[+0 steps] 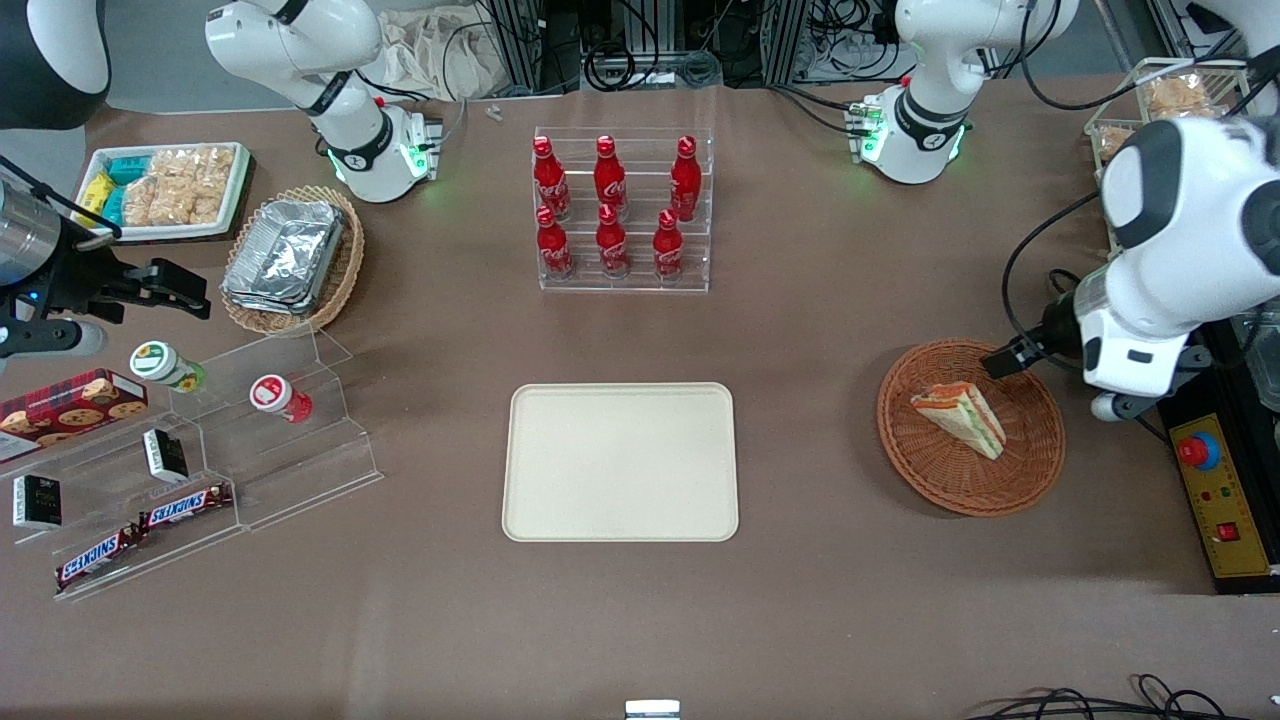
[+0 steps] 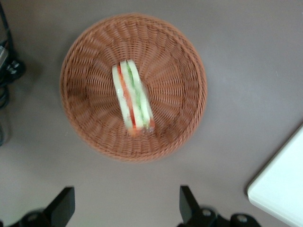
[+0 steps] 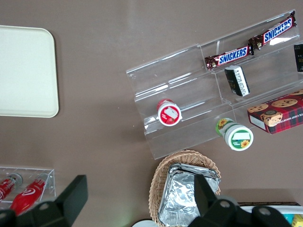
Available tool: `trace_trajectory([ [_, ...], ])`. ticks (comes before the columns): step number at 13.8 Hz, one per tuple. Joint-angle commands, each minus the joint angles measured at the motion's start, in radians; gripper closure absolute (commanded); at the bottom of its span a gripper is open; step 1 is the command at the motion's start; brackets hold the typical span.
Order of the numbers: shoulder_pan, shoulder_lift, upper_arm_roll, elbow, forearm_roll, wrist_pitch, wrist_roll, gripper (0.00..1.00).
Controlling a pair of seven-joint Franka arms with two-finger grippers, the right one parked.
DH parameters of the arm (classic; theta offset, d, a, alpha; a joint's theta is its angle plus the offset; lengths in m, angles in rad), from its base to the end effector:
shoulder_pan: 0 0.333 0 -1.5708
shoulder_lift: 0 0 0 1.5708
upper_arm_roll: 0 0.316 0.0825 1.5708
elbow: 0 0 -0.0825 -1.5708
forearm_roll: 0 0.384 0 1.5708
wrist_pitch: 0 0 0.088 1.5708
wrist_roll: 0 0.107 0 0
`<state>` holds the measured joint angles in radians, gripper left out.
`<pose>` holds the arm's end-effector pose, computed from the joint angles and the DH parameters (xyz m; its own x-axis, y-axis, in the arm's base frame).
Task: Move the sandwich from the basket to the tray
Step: 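Move the left gripper down over the wrapped sandwich in the wicker basket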
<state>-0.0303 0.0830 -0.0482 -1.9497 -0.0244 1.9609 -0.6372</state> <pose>0.5672 -0.0457 0.4308 0.8399 0.5379 -0.0731 0.5378 -0.8428 -0.0219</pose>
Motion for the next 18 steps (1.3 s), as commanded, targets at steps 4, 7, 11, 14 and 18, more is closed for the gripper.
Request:
trace_trajectory([
  [4, -0.008, 0.052, 0.011, -0.224, 0.031, 0.308, -0.128, 0.01],
  [7, -0.007, 0.133, 0.013, -0.226, 0.083, 0.389, -0.195, 0.01],
  [11, -0.006, 0.19, 0.014, -0.226, 0.092, 0.455, -0.219, 0.01],
  [14, -0.003, 0.222, 0.016, -0.226, 0.092, 0.49, -0.22, 0.01],
  [18, 0.003, 0.254, 0.03, -0.224, 0.092, 0.556, -0.222, 0.54],
])
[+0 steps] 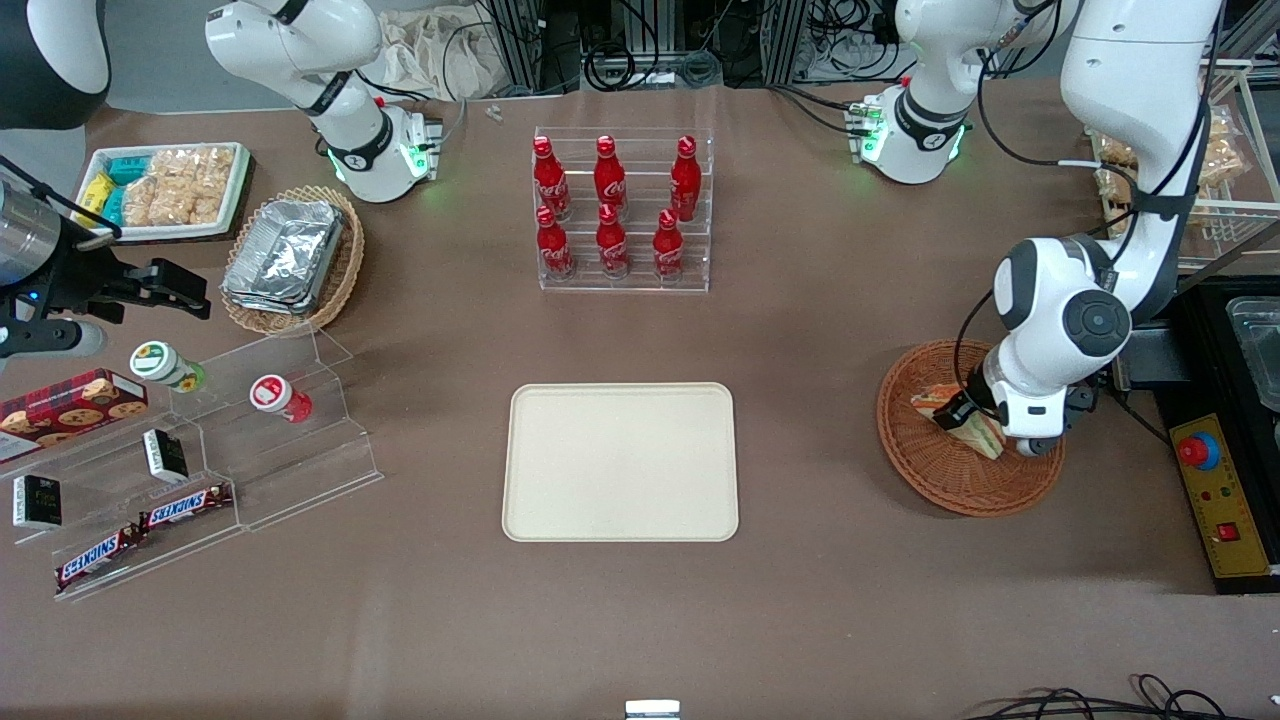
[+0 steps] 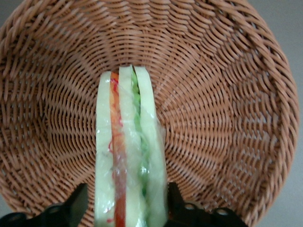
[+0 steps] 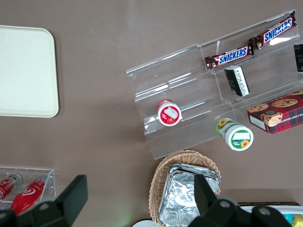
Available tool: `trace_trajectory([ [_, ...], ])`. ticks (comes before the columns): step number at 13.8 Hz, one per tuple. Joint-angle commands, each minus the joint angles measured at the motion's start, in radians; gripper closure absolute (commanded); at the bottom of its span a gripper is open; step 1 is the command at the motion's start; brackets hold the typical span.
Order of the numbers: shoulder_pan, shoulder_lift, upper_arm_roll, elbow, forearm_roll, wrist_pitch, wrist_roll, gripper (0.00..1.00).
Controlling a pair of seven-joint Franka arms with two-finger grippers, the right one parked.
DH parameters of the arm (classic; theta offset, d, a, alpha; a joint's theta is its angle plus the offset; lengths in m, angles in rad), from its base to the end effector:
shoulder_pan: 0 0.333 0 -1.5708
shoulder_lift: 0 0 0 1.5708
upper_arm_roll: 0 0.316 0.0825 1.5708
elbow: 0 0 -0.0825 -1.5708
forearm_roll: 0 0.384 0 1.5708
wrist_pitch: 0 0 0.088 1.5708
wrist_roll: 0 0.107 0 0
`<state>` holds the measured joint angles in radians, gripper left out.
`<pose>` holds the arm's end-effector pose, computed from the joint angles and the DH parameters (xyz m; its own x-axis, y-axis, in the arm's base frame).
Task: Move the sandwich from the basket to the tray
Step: 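Close the left gripper on the sandwich wedge, then lift the sandwich and carry it with the left gripper to the cream tray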
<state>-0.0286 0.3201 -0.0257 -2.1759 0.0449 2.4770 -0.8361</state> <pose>0.5598 -0.0306 0.2413 0.7335 0.6797 0.0013 0.6795 -0.7332 -0.0269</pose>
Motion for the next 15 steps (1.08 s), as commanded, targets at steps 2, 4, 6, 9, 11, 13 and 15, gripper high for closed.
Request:
trace_trajectory([
  [2, 0.001, 0.027, 0.009, 0.004, 0.024, 0.045, -0.023, 0.74],
  [4, 0.002, -0.004, 0.009, 0.004, 0.026, 0.039, -0.009, 1.0],
  [6, -0.005, -0.077, 0.004, 0.017, 0.03, -0.031, -0.006, 1.0],
  [9, -0.025, -0.147, -0.074, 0.138, 0.029, -0.278, 0.055, 1.0],
  [11, -0.025, -0.135, -0.188, 0.246, 0.027, -0.409, 0.092, 1.0],
  [13, -0.027, -0.102, -0.297, 0.3, 0.024, -0.412, 0.126, 1.0],
  [15, -0.031, -0.017, -0.399, 0.37, 0.027, -0.405, 0.169, 1.0],
])
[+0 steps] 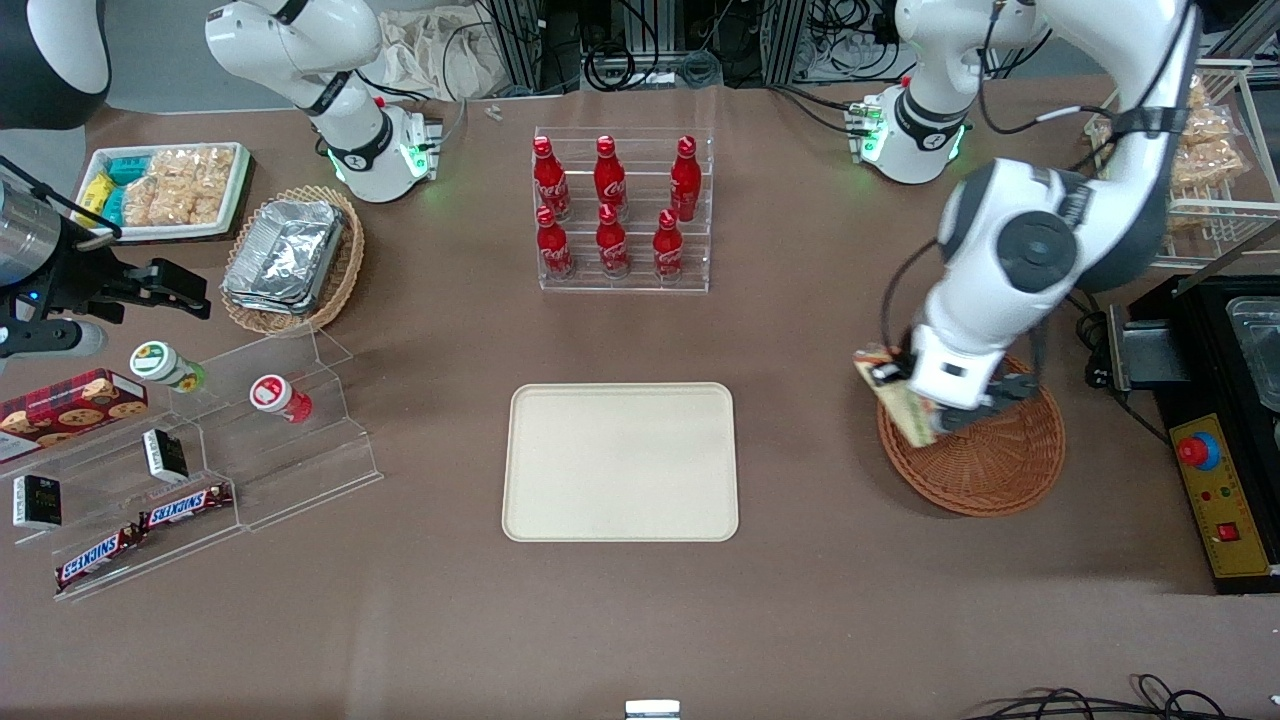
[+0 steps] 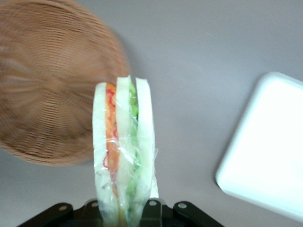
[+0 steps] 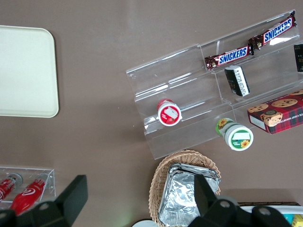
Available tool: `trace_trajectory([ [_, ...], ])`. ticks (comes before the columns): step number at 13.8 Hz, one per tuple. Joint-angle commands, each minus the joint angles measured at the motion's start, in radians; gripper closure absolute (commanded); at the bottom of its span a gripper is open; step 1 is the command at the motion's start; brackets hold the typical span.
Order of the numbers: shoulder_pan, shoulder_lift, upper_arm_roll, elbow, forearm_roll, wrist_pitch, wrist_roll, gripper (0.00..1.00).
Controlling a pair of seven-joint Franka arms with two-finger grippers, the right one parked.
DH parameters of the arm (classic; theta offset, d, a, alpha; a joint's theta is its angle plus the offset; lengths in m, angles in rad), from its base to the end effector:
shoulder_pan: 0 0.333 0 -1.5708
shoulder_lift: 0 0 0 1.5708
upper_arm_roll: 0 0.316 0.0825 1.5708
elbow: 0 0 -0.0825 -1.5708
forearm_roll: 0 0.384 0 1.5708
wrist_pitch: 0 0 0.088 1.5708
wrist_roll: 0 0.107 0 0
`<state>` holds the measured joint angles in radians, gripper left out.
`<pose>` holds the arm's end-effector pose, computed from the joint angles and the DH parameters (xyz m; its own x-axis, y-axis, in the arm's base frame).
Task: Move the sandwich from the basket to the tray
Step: 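Lift the sandwich and carry it with the left gripper to the cream tray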
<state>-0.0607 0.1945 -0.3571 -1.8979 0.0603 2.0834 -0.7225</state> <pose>0.5552 -0.2336 0.4064 0.9606 0.2778 -0.0067 0.2778 -0.9605 0.0140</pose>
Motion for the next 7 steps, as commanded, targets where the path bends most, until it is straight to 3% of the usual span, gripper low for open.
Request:
trace_trajectory([
  [1, -0.016, 0.147, -0.091, 0.117, 0.012, 0.003, 0.055, 1.0],
  [4, -0.088, 0.238, -0.091, 0.135, 0.048, 0.159, 0.058, 1.0],
  [7, -0.145, 0.351, -0.092, 0.198, 0.208, 0.267, 0.035, 1.0],
])
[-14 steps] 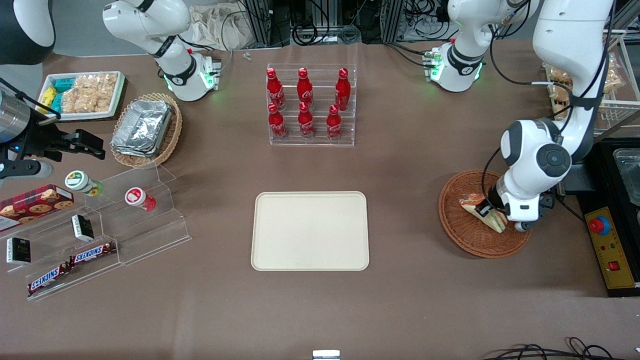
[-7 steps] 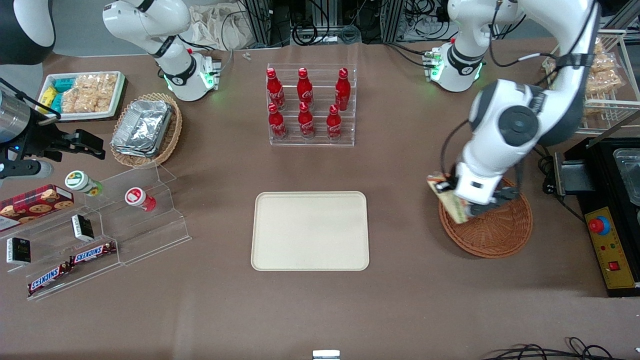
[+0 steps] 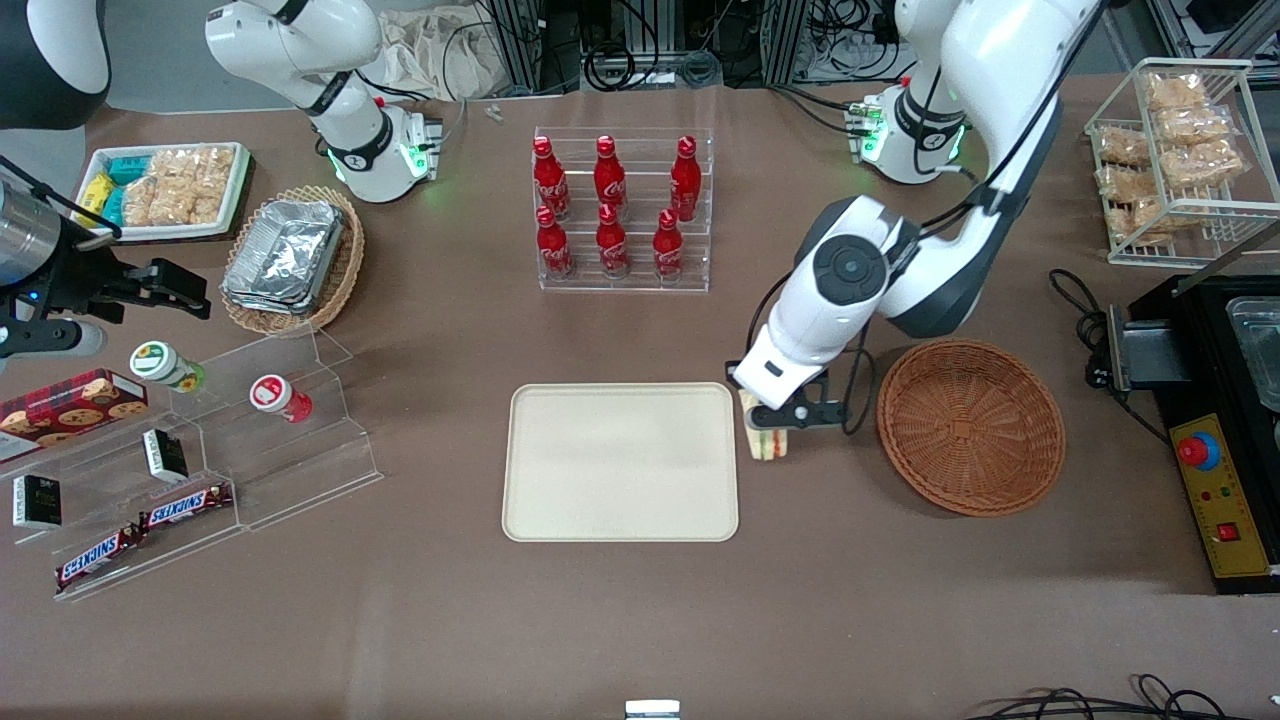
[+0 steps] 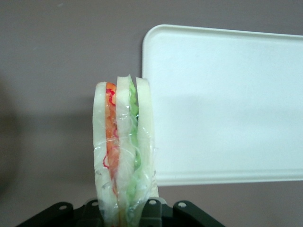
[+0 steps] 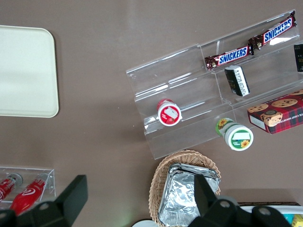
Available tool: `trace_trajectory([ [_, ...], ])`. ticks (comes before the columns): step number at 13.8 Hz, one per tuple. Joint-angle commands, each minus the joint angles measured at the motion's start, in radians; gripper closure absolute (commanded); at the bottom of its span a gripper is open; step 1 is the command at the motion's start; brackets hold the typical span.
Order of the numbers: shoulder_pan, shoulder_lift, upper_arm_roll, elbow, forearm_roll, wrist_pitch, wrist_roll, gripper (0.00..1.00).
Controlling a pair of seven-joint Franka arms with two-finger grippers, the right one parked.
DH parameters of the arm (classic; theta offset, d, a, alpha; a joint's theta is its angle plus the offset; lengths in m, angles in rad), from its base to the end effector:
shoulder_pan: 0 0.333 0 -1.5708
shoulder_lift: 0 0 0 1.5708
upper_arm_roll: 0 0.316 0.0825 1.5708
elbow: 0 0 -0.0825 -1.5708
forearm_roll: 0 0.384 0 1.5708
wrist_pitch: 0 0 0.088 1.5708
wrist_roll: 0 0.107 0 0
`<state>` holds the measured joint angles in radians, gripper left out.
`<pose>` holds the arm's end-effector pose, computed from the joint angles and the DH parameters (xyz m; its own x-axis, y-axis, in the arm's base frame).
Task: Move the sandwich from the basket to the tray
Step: 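Lift the sandwich and carry it with the left gripper to the cream tray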
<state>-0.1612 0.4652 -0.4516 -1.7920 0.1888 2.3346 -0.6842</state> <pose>0.5580 -0.3558 0.3259 0.9973 0.0081 0.0734 -0.0007 -0.9930 0.1183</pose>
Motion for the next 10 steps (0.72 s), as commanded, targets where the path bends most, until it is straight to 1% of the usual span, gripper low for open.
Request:
trace_trajectory([
  [1, -0.073, 0.12, 0.008, 0.126, 0.101, 0.016, -0.023, 1.0],
  [3, -0.083, 0.197, 0.01, 0.192, 0.165, 0.017, -0.038, 1.0],
  [5, -0.089, 0.249, 0.01, 0.218, 0.207, 0.02, -0.044, 1.0],
  [7, -0.089, 0.274, 0.01, 0.223, 0.239, 0.057, -0.046, 1.0],
  [8, -0.089, 0.286, 0.01, 0.223, 0.239, 0.081, -0.046, 0.98],
  [9, -0.089, 0.296, 0.01, 0.223, 0.241, 0.089, -0.046, 0.94],
  [10, -0.089, 0.3, 0.01, 0.223, 0.239, 0.091, -0.049, 0.79],
])
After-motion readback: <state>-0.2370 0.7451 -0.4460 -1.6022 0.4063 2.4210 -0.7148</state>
